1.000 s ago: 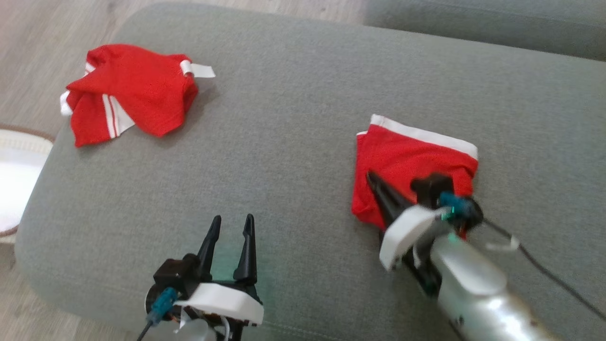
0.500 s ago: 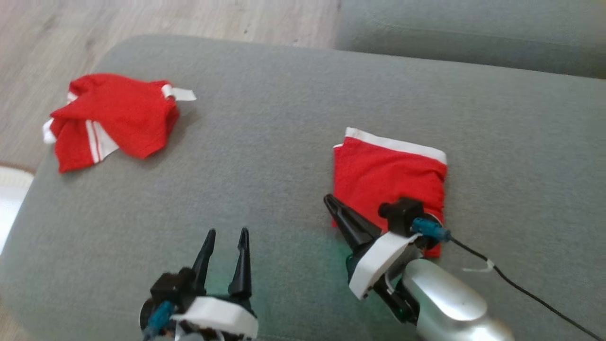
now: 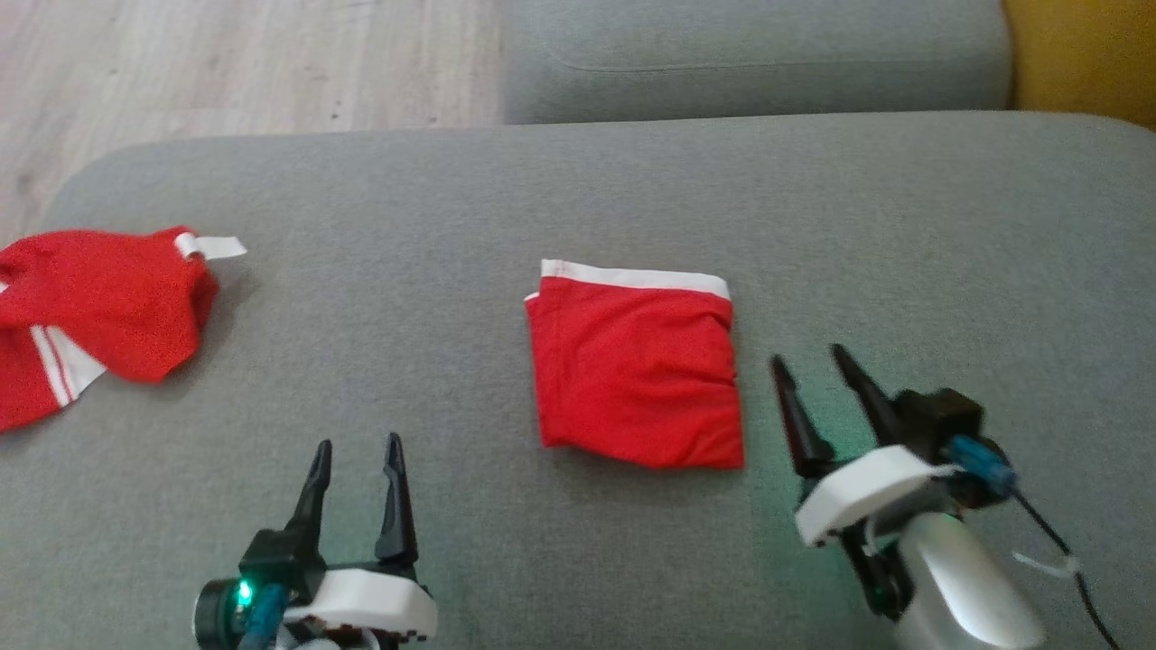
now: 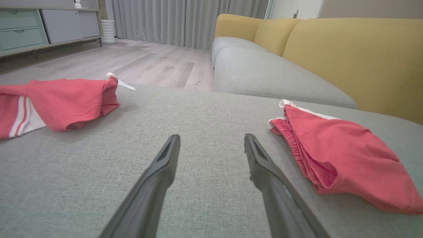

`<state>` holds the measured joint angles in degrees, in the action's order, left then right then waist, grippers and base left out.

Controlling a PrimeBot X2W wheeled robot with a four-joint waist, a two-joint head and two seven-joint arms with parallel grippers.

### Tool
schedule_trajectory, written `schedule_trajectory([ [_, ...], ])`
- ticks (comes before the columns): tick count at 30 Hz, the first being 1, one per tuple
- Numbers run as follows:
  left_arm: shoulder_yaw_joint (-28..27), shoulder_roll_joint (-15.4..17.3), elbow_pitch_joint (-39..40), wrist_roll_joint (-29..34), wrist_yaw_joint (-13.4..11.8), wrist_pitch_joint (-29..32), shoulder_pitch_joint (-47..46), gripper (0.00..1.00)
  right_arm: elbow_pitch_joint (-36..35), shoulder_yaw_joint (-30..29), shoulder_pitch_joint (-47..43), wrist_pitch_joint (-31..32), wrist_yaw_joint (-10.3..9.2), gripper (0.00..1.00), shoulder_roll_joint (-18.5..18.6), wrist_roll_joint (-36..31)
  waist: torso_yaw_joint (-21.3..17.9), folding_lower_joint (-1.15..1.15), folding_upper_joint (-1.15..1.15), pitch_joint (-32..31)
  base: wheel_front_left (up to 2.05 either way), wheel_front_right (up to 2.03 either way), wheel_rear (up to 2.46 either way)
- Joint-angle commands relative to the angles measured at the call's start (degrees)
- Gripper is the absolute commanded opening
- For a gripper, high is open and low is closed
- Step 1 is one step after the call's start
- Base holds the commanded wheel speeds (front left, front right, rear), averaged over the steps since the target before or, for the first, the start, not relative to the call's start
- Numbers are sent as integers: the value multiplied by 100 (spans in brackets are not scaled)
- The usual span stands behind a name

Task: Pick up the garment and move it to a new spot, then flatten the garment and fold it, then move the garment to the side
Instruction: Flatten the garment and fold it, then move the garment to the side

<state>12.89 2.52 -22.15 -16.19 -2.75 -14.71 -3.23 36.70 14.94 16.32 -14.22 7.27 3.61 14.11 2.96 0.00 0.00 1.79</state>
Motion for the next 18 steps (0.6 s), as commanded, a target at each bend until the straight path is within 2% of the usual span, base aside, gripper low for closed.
schedule_trajectory([
  [1,-289,36,140,108,-57,-29,-84,100,-274,-129,-21,-77,22,100,-73,-123,-128,0,0,7,0,0,0],
  [9,-526,36,72,433,-178,-29,111,100,-587,-833,-404,-77,22,100,-73,-170,-225,0,0,-87,0,0,0],
  [18,-741,36,69,681,-176,-29,204,100,-617,-857,-440,-77,22,100,-73,-177,-232,0,0,-165,0,0,0],
])
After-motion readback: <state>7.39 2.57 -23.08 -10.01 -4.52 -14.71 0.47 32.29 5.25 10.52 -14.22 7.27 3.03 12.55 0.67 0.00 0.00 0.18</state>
